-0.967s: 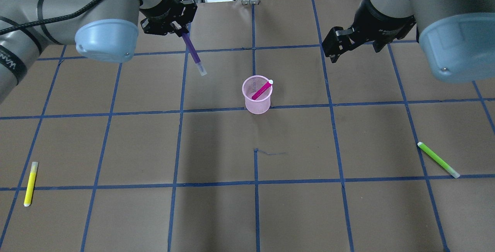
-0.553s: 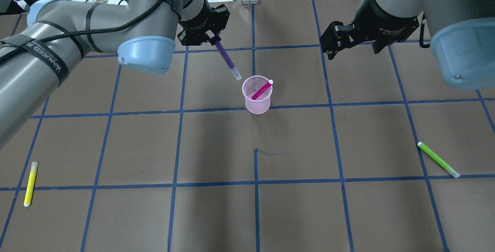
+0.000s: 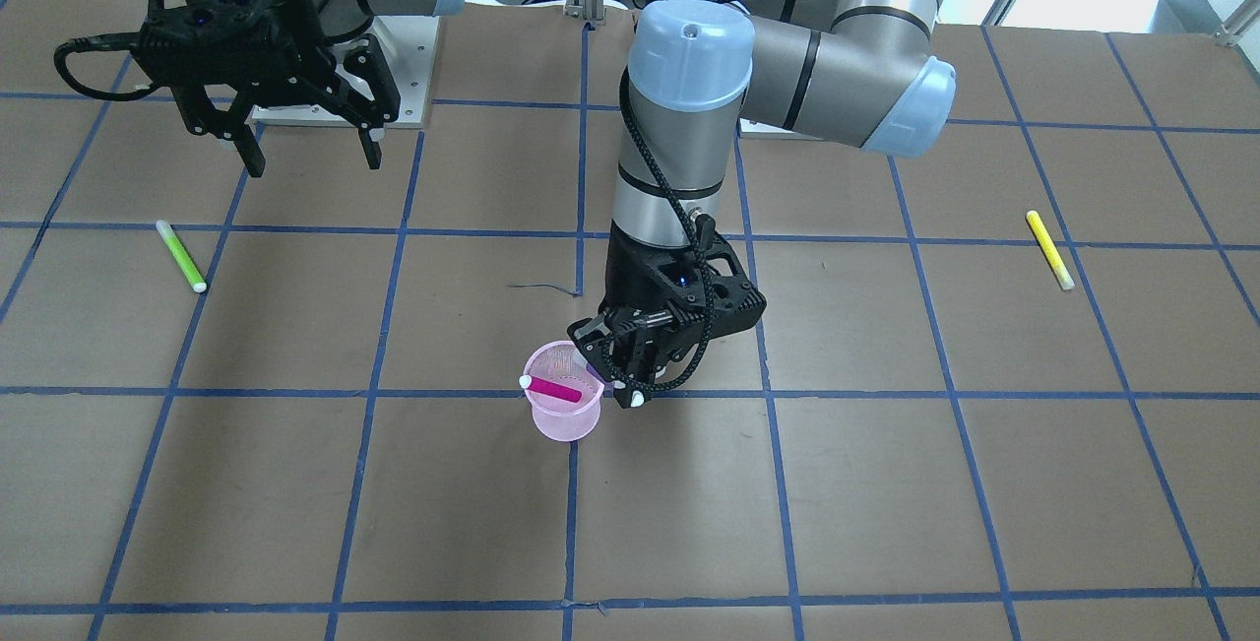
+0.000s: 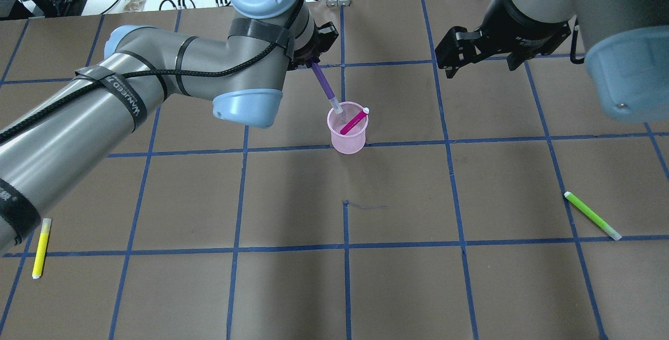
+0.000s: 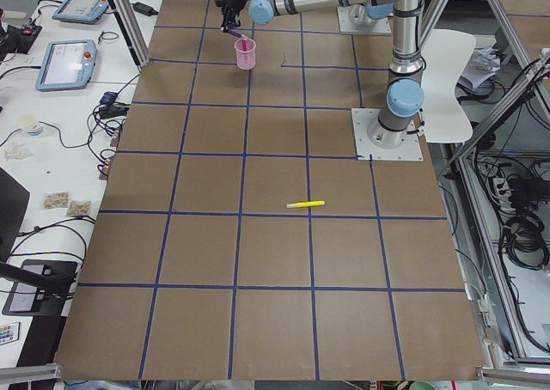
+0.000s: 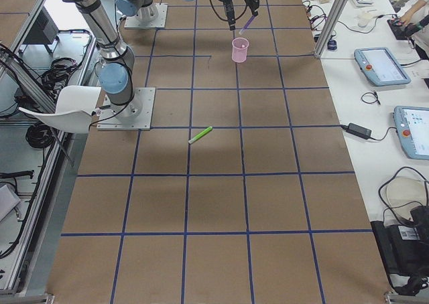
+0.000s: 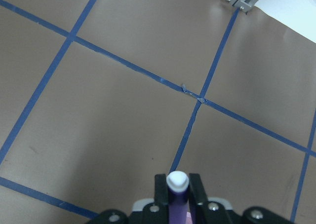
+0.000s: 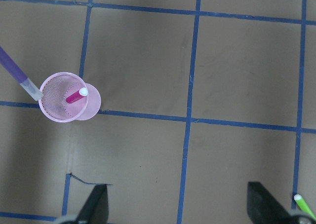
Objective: Insert purple and pink pens into pink cup
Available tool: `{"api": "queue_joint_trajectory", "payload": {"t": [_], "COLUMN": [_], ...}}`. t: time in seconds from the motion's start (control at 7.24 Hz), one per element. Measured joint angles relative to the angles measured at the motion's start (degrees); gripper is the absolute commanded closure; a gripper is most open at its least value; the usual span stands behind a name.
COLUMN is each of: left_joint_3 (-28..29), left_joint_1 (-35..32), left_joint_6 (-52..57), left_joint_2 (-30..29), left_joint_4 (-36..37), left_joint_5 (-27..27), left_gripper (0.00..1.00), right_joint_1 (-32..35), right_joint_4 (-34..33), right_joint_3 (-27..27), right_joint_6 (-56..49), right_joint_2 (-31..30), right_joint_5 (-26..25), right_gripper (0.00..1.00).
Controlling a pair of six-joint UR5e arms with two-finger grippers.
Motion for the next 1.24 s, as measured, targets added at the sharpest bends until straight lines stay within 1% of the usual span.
{"api": "queue_joint_trajectory", "payload": {"t": [0.28,0.41,0.69,0.97,1.24], "left_joint_3": [-0.32,-0.42,-1.77,-3.51,-3.83], "left_joint_1": [-1.26,-1.93,-3.37,-3.87,-3.98], "left_joint_6": [-0.13,-0.18,-0.28,-1.24,-1.23], "left_joint_2": [-0.9,-1.27,-1.69,-1.81,-2.01], "left_joint_4": [0.9,1.72,5.35,8.32,8.82], "left_joint_5": [1.0,2.77,5.22,5.44,5.45], "left_gripper": [1.0,1.0,1.0,1.0,1.0], "right_joint_1": [0.04,0.05,0.01,0.0,-0.01], "right_joint_4": [0.03,0.14,0.24,0.29,0.37], "right_joint_3": [0.0,0.0,0.05,0.06,0.06], "right_joint_6": [0.03,0.04,-0.01,-0.02,-0.01], "right_joint_2": [-0.05,-0.16,-0.33,-0.37,-0.38], "right_joint_5": [-0.06,-0.07,-0.07,-0.07,-0.07], "right_gripper": [0.0,0.0,0.0,0.0,0.0]}}
